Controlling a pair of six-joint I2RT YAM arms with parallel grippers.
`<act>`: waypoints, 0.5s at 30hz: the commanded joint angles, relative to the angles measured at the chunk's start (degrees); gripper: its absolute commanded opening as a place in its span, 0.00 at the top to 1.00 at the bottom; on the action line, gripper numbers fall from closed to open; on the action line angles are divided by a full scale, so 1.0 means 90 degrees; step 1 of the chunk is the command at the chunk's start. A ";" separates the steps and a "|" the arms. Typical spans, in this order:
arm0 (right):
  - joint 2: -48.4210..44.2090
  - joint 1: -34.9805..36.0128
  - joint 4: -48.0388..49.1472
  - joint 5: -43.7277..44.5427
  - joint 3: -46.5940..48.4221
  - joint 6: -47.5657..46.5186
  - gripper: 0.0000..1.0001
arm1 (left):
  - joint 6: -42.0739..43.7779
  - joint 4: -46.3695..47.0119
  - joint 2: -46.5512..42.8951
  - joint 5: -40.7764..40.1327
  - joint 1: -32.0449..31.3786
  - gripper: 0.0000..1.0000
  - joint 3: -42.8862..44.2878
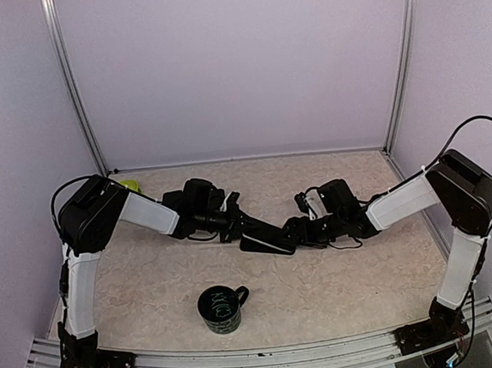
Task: Put the phone into the phone case
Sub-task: Install the phone into the phone case.
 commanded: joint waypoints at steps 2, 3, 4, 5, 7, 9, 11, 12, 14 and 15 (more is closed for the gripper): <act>0.0238 0.0149 0.0274 -0.0208 0.0252 -0.0024 0.08 | 0.0040 -0.0174 0.0238 -0.0146 -0.0247 1.00 0.0003; 0.0229 0.0148 0.0269 -0.0200 0.0247 -0.0018 0.08 | 0.0009 -0.0105 0.0228 -0.0161 -0.0246 1.00 -0.0045; 0.0208 0.0148 0.0258 -0.0190 0.0230 -0.0019 0.08 | -0.0054 0.0013 0.0204 -0.0164 -0.0240 1.00 -0.0125; 0.0194 0.0148 0.0246 -0.0181 0.0220 -0.0008 0.08 | -0.0138 0.0177 0.0198 -0.0190 -0.0232 1.00 -0.0207; 0.0164 0.0150 0.0300 -0.0185 0.0172 0.0050 0.08 | -0.0285 0.0430 0.0179 -0.0298 -0.0220 1.00 -0.0395; 0.0171 0.0161 0.0435 -0.0246 0.0128 0.0156 0.08 | -0.0363 0.0537 0.0141 -0.0403 -0.0229 1.00 -0.0492; 0.0209 0.0199 0.0500 -0.0324 0.0144 0.0187 0.08 | -0.0499 0.0792 0.0143 -0.0403 -0.0244 1.00 -0.0589; 0.0228 0.0213 0.0493 -0.0343 0.0167 0.0177 0.08 | -0.0554 0.0902 0.0151 -0.0382 -0.0246 1.00 -0.0638; 0.0220 0.0223 0.0470 -0.0335 0.0157 0.0162 0.08 | -0.0633 0.1128 0.0166 -0.0340 -0.0239 1.00 -0.0728; 0.0189 0.0225 0.0456 -0.0314 0.0148 0.0147 0.08 | -0.0645 0.1193 0.0153 -0.0325 -0.0226 1.00 -0.0770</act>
